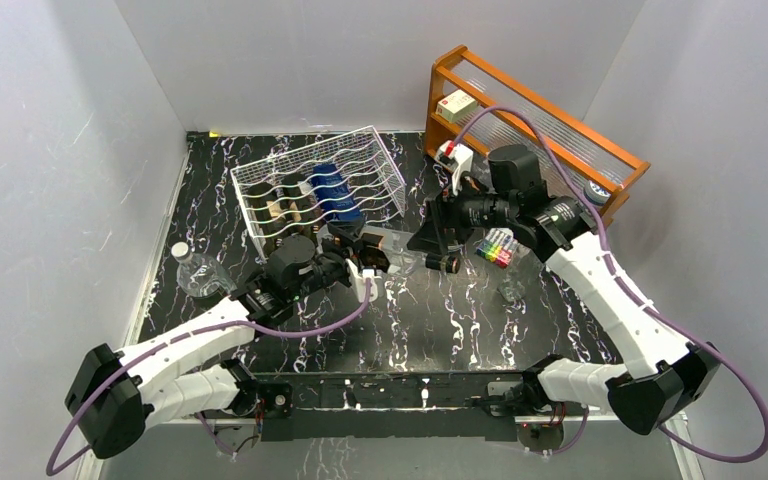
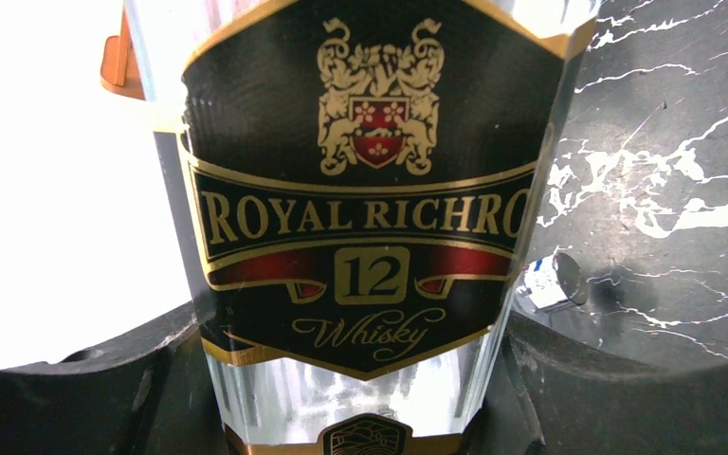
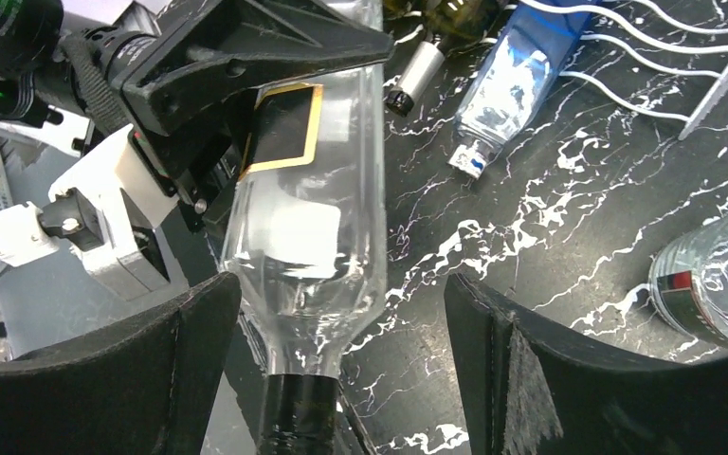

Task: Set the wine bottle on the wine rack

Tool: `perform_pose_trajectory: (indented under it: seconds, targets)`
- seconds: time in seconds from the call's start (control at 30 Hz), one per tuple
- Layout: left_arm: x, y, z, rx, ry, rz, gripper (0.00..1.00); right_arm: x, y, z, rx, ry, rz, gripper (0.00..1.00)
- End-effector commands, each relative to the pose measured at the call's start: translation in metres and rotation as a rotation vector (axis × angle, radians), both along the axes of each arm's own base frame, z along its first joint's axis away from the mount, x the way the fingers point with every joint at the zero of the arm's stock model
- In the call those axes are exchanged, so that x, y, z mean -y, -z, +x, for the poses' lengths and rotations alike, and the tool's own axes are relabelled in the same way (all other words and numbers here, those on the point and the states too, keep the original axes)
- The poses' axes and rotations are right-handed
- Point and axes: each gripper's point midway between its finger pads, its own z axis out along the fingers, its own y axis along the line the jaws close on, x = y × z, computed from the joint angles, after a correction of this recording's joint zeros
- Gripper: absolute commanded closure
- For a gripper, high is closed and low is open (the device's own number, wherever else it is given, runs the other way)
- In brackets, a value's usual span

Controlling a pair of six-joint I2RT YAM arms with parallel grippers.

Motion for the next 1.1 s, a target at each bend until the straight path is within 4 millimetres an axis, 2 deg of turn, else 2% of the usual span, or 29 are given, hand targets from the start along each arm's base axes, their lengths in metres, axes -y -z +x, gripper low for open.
perform_pose_trajectory:
  seconds: [0.0,0.2,0.5,0.6,0.73,0.9,1.03,1.07]
  targets:
    - [0.013,-0.096,0.007,0.252,0.040,-0.146,1.00,-0.008,-0.007,-0.012,0.040,-0.093,0.019,0.10]
    - [0.018,-0.106,0.013,0.304,0.042,-0.122,1.00,-0.016,0.007,-0.021,0.014,-0.124,-0.013,0.09]
    - [0.024,-0.119,0.014,0.338,0.064,-0.120,1.00,-0.024,0.033,-0.017,0.001,-0.092,-0.101,0.05]
    - [0.023,-0.118,0.014,0.336,0.063,-0.112,1.00,-0.028,0.035,-0.015,0.003,-0.086,-0.107,0.08]
    - [0.022,-0.115,0.014,0.324,0.063,-0.101,1.00,-0.030,0.034,-0.014,0.005,-0.077,-0.099,0.29]
    - [0.021,-0.108,0.014,0.307,0.056,-0.086,1.00,-0.028,0.032,-0.015,0.003,-0.061,-0.094,0.45]
    - [0.021,-0.106,0.015,0.284,0.050,-0.096,1.00,-0.027,0.029,-0.013,0.009,-0.042,-0.090,0.67]
    - [0.021,-0.105,0.015,0.275,0.046,-0.103,0.94,-0.027,0.028,-0.012,0.013,-0.035,-0.088,0.72]
